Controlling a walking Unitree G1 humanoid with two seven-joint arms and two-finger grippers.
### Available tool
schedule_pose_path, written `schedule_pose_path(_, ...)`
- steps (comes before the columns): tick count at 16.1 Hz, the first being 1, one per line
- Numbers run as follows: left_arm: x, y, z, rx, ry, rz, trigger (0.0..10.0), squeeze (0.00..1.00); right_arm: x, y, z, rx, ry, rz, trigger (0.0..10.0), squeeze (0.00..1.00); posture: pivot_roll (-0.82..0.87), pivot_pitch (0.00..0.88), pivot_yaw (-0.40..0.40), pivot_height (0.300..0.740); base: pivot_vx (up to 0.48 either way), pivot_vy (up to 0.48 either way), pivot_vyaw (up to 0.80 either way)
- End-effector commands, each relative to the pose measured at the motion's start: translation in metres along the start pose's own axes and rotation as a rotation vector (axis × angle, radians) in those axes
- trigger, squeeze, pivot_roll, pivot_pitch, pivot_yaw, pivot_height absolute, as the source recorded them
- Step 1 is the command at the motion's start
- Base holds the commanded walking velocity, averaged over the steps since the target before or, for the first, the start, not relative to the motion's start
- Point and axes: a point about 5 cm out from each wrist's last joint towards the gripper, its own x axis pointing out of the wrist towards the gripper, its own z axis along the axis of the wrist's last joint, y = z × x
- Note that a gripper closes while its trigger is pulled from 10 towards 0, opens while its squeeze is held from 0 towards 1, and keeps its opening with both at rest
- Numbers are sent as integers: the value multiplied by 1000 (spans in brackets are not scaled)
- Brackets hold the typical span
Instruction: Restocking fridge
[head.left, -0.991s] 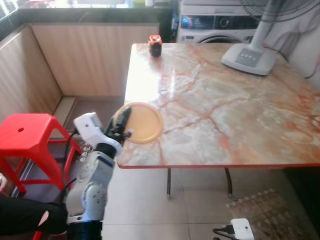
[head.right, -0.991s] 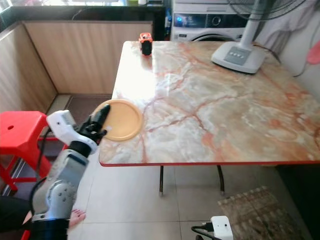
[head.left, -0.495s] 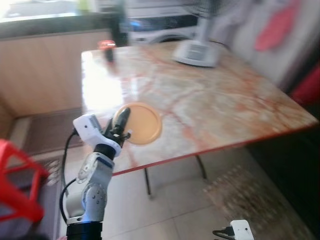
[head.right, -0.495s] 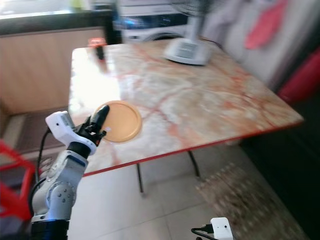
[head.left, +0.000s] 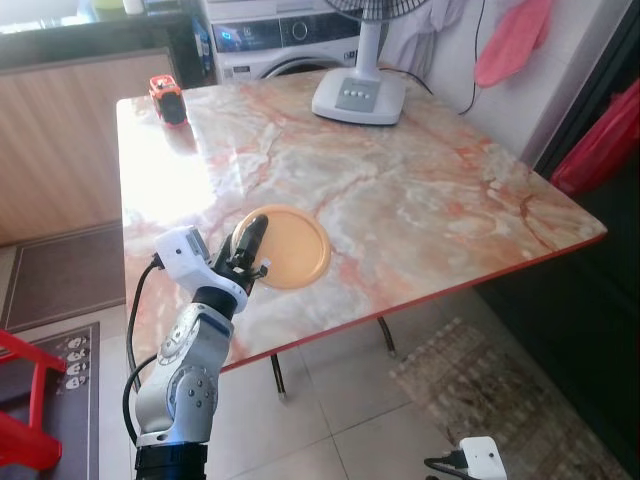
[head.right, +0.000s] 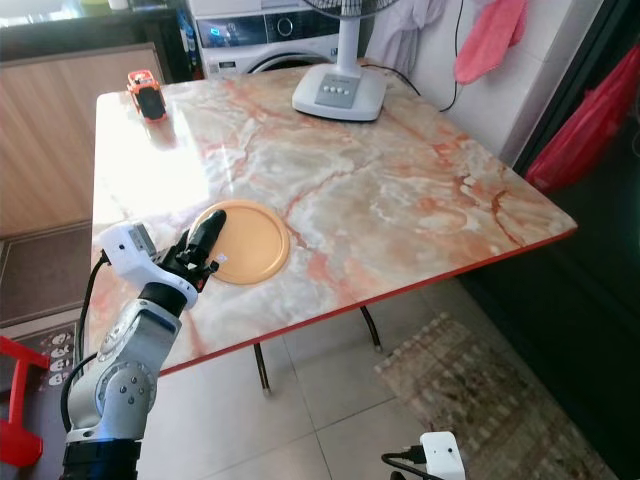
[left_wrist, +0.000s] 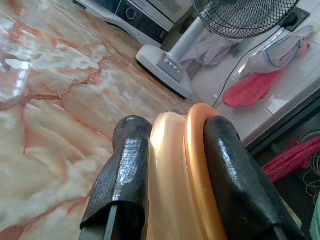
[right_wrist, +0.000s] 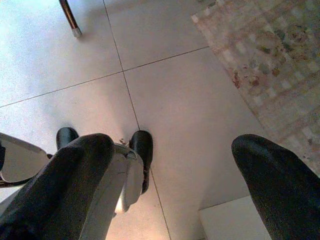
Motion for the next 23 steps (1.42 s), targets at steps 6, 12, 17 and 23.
schedule_pose_path(6, 0, -6, 2, 62, -9, -29, 10000, 0, -1, -2, -4, 3, 24, -2, 10000, 0, -42, 3, -7, 740, 0, 0, -800)
schedule_pose_path(12, 0, -6, 3, 106, -11, -27, 10000, 0, -1, -2, -4, 3, 26, -1, 10000, 0, -41, 4, -7, 740, 0, 0, -800)
schedule_pose_path(17, 1, -6, 2, 131, -13, -29, 10000, 0, -1, -2, -4, 2, 26, 0, 10000, 0, -40, 3, -6, 740, 0, 0, -800)
schedule_pose_path(23, 0, -5, 1, 165, -14, -20, 10000, 0, -1, -2, -4, -5, 30, 0, 10000, 0, -40, 4, -7, 740, 0, -349, -800)
